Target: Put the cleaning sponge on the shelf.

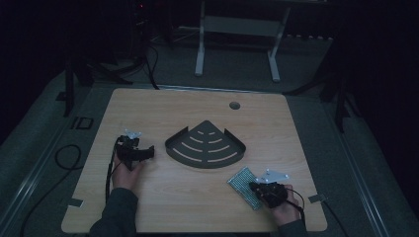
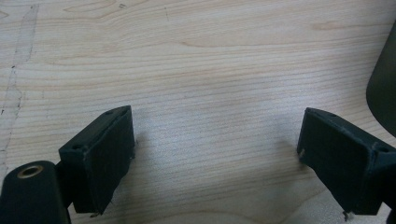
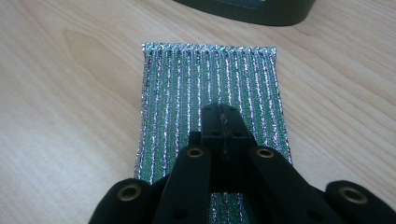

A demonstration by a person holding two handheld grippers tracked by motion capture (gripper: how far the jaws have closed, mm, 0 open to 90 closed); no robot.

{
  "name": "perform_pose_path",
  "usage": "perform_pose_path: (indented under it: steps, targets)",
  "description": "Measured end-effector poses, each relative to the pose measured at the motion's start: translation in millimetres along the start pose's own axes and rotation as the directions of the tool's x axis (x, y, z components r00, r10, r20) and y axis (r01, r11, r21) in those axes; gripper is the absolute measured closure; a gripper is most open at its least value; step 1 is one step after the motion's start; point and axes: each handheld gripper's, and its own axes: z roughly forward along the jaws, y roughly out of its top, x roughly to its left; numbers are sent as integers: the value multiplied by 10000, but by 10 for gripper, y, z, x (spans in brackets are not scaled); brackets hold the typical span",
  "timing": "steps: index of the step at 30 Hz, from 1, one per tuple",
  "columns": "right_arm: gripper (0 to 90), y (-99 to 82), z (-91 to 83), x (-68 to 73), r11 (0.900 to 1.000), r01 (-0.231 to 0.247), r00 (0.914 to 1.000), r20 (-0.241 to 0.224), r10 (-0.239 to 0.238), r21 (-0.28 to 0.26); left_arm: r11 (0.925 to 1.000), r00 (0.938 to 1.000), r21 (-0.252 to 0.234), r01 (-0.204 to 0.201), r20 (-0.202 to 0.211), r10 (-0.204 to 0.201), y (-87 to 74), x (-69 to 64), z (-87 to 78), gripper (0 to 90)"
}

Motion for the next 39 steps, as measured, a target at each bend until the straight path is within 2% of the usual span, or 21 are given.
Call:
perform_pose_path:
  steps: [12,16,19,23,28,32,36,39]
  targets:
    - [898,120,102,-132,9993,-300,9989,370,292,228,10000,10000,0,6,-4,-6,0,-1,0,115]
    - [895,171,120,-157,9983,-339,9992,212,329,482,10000,10000,0,3,-4,-3,0,-1,0,115]
    - [819,214,109,-181,9982,-171,9999,5,171,575,10000,10000,0,4,-4,-4,0,-1,0,115]
    - [787,297,68,-249,9971,-94,9999,-50,98,757,10000,10000,0,4,-4,-4,0,-1,0,115]
    - [781,399,71,-383,9914,-54,10000,-13,56,1308,10000,10000,0,4,-3,-4,0,-1,0,115]
    - [783,444,97,-491,9864,-207,9997,-99,226,1633,10000,10000,-2,7,-3,-7,0,-1,1,115]
    - [792,481,109,-573,9814,-311,9987,-332,381,1895,10000,10000,-2,10,-3,-10,0,-1,1,115]
    - [798,508,129,-620,9737,-307,9979,-495,429,2260,10000,10000,-2,7,-2,-7,1,-1,1,115]
